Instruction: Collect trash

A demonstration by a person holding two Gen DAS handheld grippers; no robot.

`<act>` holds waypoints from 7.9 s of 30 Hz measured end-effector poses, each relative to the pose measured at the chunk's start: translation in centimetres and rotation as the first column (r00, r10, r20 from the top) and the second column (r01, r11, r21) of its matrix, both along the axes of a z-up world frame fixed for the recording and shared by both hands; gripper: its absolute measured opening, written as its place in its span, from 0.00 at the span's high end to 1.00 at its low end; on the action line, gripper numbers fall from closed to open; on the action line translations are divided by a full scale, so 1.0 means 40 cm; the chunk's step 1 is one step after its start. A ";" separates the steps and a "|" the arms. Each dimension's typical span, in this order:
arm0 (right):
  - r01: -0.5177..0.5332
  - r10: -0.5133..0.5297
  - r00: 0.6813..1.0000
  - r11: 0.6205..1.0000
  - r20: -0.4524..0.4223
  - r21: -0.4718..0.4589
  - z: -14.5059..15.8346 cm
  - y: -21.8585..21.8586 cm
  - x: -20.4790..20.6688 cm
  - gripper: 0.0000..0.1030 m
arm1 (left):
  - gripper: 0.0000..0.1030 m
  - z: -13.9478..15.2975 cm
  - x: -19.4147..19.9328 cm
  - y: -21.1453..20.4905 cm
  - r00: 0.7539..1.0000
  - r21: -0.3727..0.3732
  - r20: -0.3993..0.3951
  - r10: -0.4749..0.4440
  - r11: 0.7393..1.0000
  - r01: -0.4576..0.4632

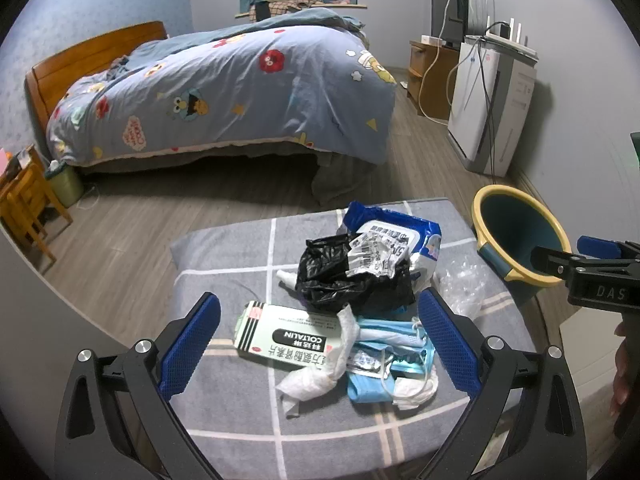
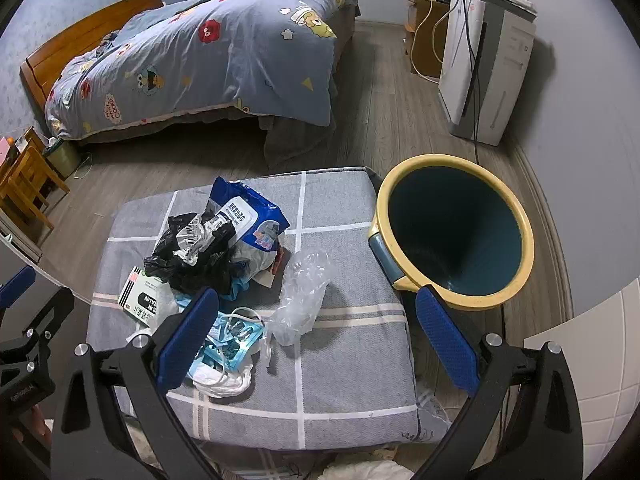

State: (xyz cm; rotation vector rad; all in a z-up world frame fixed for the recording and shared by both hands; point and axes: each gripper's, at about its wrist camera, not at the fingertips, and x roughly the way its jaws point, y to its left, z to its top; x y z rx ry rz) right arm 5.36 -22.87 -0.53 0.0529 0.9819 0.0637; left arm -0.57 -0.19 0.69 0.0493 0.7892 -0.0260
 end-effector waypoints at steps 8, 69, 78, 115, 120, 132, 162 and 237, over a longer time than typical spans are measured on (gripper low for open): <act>-0.001 0.001 1.000 1.000 -0.001 -0.001 -0.002 0.003 -0.002 0.05 | 0.05 0.001 0.000 0.001 1.000 -0.001 -0.001 0.000 1.000 0.000; 0.004 -0.003 0.999 1.000 -0.033 0.003 -0.029 0.010 -0.006 0.05 | 0.05 0.003 -0.003 0.000 1.000 0.007 0.001 0.003 1.000 -0.003; 0.051 -0.051 0.994 0.999 -0.097 0.007 -0.087 0.009 0.057 0.05 | 0.05 0.019 0.046 0.039 0.998 0.014 0.063 0.028 0.999 -0.029; 0.022 0.029 0.926 0.991 -0.377 0.129 -0.343 0.026 0.171 0.64 | 0.39 -0.364 0.114 0.004 0.949 -0.009 -0.303 -0.088 0.996 0.090; -0.005 0.051 0.931 0.992 -0.361 0.127 -0.328 0.040 0.168 0.78 | 0.60 -0.362 0.112 -0.003 0.943 0.001 -0.312 -0.120 0.992 0.127; 0.018 0.027 0.958 0.988 -0.285 0.153 -0.252 0.016 0.175 0.86 | 0.86 -0.263 0.103 -0.001 0.982 0.035 -0.156 -0.109 0.993 0.116; 0.086 -0.086 0.996 0.995 0.000 0.056 0.021 -0.313 0.248 0.86 | 0.99 -0.046 0.194 -0.257 0.953 -0.070 0.050 -0.299 0.951 0.302; 0.342 -0.334 0.939 0.932 -0.081 0.120 -0.065 -0.544 0.296 0.06 | 0.10 -0.187 0.389 -0.636 0.893 -0.042 -0.051 -0.446 0.895 0.444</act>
